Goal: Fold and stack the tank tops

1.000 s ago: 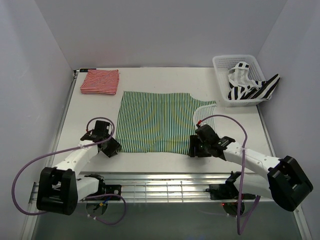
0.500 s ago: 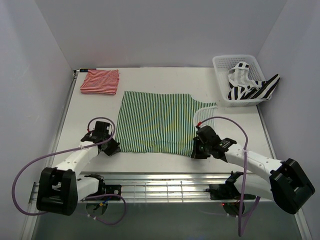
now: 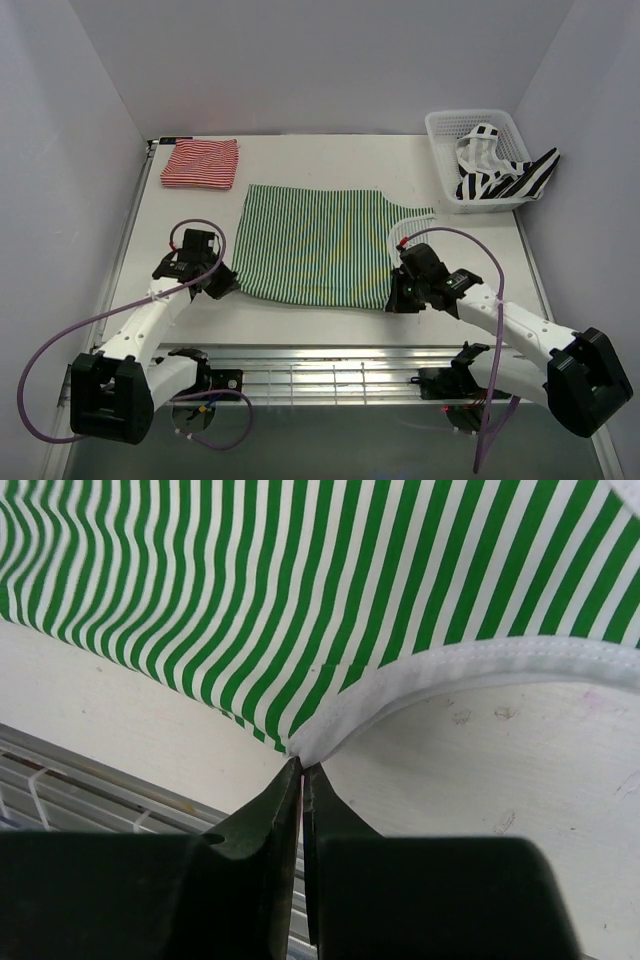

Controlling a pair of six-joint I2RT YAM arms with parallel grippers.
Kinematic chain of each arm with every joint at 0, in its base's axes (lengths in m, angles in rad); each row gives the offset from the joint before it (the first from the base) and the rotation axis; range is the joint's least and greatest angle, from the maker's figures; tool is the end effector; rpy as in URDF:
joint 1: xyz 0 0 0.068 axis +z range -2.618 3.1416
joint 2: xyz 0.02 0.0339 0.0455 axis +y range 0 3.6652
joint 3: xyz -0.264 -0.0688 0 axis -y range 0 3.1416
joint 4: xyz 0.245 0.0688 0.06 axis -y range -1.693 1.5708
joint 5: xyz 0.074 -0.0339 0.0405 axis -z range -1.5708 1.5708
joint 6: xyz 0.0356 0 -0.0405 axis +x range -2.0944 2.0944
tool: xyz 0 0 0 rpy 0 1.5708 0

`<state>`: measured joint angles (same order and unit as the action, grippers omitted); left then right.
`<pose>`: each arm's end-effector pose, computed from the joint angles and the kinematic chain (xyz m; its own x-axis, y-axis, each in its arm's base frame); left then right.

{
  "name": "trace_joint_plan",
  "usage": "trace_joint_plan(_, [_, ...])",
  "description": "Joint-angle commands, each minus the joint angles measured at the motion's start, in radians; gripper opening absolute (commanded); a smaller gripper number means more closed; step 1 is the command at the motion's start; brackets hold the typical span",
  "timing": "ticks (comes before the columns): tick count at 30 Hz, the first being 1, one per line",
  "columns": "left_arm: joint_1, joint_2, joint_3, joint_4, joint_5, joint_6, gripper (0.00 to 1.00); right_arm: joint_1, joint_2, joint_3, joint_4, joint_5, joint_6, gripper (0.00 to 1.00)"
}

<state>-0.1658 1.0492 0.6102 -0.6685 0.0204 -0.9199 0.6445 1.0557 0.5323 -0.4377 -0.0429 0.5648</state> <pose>0.1821 -0.0312 0.1945 -0.6730 -0.6938 -0.2563 -0.5965 0.7140 -0.3666 0.1549 0.1183 0.1829 -0.8854 0.0035 -0.4649 -0.1728 0.9258 0.3362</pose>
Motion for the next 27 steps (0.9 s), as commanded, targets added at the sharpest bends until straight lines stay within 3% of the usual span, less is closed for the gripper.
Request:
trace_joint_plan(1, [0.0,0.028,0.08,-0.014,-0.037,0.032,0.0,-0.04,0.035,0.09,-0.048,-0.04,-0.042,0.08])
trace_joint_plan(10, [0.003,0.13,0.232,-0.039,-0.057,0.075,0.0,-0.158,0.104,0.233,-0.114,-0.137,-0.149,0.08])
trace_joint_plan(27, [0.034,0.388,0.401,0.041,-0.048,0.102,0.0,-0.276,0.452,0.557,-0.213,-0.201,-0.33,0.08])
